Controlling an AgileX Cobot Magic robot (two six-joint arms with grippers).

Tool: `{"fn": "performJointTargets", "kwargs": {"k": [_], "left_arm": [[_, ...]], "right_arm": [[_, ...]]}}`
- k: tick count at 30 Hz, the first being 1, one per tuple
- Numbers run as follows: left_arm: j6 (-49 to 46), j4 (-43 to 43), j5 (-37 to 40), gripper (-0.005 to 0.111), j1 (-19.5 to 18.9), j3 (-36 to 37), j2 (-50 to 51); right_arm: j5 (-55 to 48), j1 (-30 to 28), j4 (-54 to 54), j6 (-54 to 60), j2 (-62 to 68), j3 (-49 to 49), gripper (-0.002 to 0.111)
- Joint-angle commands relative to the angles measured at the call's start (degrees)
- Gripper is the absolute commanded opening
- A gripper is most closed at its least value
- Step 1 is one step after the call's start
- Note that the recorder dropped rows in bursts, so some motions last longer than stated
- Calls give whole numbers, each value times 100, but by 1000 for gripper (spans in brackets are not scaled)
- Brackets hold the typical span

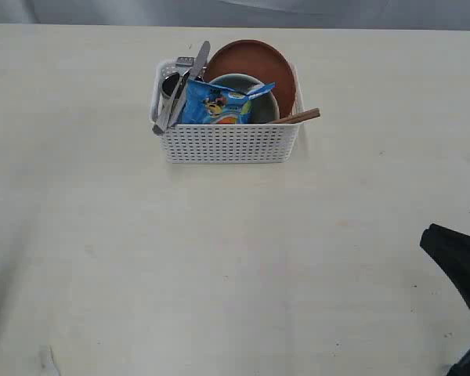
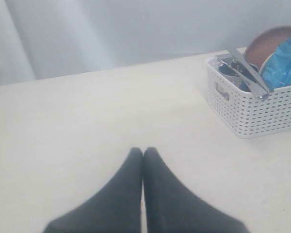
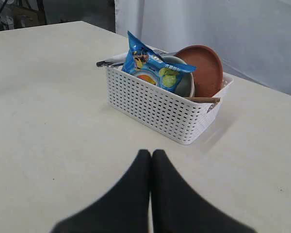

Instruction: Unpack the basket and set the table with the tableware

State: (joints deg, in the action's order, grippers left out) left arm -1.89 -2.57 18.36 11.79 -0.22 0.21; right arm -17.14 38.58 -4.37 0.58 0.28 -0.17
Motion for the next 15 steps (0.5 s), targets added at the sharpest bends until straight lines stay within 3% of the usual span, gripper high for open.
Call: {"fn": "performJointTargets", "kwargs": {"k": [1,15], "left_arm": [[12,-18,-6,0,39,22,-21],[12,-63,-42,0,35,22,-21]], "right_arm": [[7,25,-21,13,-28,17,0],[7,25,-21,13,-28,17,0]]}}
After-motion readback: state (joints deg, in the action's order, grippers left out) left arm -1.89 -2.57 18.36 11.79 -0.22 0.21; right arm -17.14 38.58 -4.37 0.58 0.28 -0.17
